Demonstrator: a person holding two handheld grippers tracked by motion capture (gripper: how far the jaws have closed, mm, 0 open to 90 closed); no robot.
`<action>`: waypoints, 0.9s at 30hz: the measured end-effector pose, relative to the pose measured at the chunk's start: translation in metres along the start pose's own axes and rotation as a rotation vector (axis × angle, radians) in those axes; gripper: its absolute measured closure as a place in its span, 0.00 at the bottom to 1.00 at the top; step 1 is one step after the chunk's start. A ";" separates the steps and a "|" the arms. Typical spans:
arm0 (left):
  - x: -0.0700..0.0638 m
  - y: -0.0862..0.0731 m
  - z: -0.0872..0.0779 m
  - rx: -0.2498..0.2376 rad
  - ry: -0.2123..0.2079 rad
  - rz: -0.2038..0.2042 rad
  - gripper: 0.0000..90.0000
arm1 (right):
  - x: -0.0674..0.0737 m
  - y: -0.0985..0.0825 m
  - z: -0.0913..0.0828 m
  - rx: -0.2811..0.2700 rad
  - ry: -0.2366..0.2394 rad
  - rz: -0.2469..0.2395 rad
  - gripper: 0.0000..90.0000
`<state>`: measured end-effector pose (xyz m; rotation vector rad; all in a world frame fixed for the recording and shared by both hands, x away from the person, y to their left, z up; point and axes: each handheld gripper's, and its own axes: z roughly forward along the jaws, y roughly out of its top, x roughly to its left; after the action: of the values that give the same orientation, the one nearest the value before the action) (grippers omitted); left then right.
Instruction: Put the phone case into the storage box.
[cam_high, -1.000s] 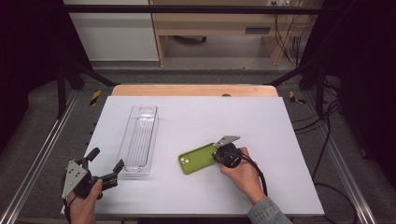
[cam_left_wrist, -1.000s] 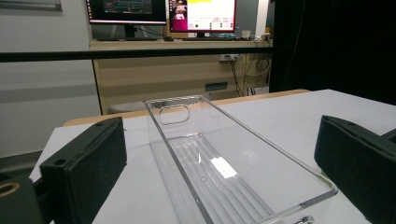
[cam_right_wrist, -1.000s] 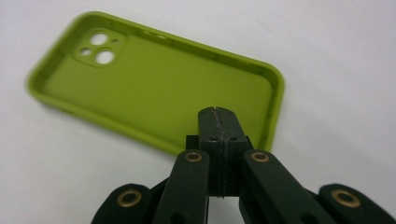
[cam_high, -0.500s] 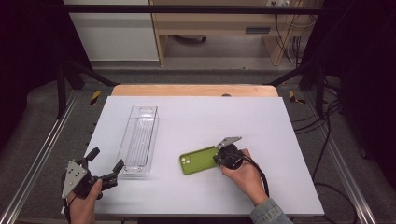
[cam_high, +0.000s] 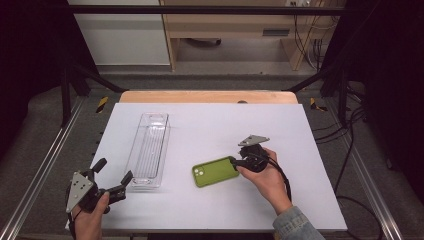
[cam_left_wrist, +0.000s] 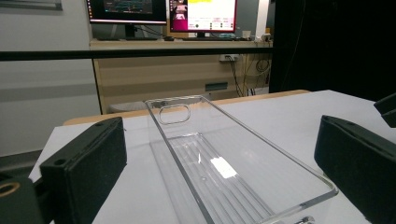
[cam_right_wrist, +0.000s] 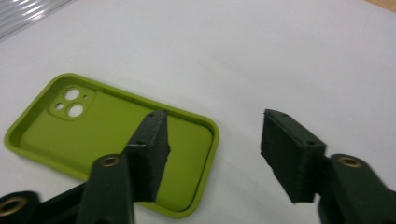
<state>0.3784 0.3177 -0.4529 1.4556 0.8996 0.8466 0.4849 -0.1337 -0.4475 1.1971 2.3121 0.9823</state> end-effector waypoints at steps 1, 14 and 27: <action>0.000 0.000 0.000 0.000 0.001 0.000 0.02 | -0.001 0.001 0.001 0.006 -0.009 0.003 0.38; 0.000 0.000 0.000 0.001 0.003 -0.001 0.02 | -0.008 0.004 0.011 0.049 -0.034 0.042 0.25; 0.001 0.000 -0.001 -0.002 0.007 -0.001 0.02 | -0.007 0.001 0.021 0.185 -0.001 0.081 0.55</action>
<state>0.3781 0.3185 -0.4526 1.4508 0.9045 0.8521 0.5019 -0.1302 -0.4618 1.3720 2.4128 0.8076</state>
